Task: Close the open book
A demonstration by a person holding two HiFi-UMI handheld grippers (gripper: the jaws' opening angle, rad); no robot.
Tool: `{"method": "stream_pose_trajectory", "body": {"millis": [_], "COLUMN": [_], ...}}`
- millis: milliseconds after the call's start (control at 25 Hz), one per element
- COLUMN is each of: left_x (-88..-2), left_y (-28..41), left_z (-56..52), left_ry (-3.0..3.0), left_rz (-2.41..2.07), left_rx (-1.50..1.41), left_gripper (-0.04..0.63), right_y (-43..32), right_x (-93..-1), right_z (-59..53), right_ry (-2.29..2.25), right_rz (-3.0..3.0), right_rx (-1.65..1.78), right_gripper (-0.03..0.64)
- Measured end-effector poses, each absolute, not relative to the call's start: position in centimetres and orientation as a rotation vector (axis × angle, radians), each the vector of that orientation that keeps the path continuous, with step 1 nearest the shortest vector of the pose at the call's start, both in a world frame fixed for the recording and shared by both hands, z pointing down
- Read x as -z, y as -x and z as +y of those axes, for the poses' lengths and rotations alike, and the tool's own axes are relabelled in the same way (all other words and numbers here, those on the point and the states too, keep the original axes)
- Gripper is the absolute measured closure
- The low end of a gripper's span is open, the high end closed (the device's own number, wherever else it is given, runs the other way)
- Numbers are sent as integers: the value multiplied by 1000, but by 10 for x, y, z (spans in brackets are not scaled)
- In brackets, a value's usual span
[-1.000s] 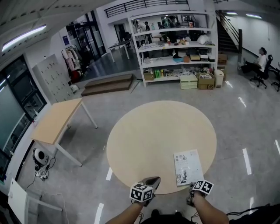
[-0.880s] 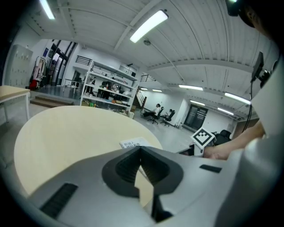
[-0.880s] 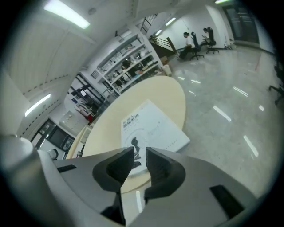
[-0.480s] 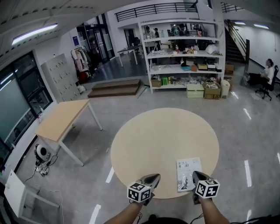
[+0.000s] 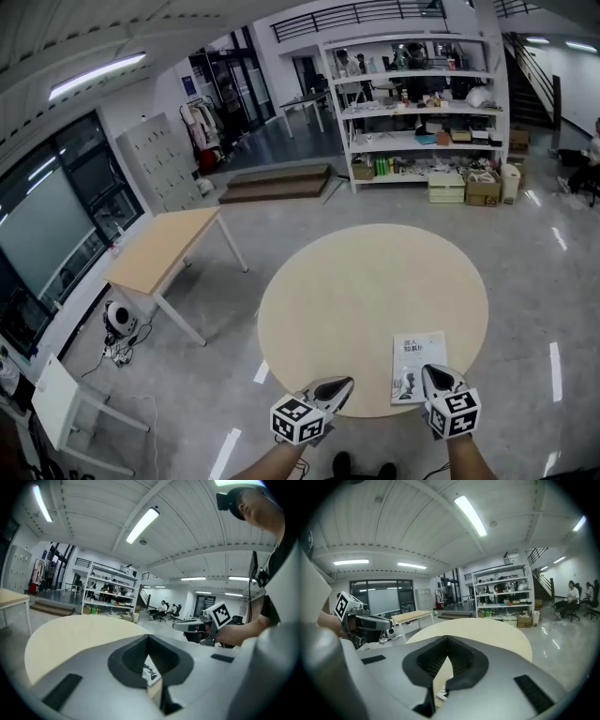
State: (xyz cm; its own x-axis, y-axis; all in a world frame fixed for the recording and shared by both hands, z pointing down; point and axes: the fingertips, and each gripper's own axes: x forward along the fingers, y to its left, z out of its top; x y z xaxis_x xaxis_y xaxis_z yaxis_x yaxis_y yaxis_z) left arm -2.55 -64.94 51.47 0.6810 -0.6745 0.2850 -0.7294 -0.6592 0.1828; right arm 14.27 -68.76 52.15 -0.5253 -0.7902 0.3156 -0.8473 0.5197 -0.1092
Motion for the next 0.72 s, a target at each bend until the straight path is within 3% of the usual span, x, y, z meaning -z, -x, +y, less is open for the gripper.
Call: {"method": "stream_pose_trajectory", "body": {"millis": [320, 520, 720], "left_x": [-517, -494, -499], "left_y": [29, 38, 75], "left_z": [-584, -509, -416], "left_ry": [-2610, -2736, -2744], "left_rz": [-1171, -1102, -1071], "left_rx": [-244, -236, -183], "left_gripper": [603, 603, 603], "right_y": [-140, -115, -74], "right_x": [-525, -490, -492], "right_z": [-649, -579, -481], "right_ry": [-1342, -1358, -1411], "right_rz": [-2534, -2565, -2606], "right_rx": [-241, -122, -212], "right_gripper": [618, 618, 618]}}
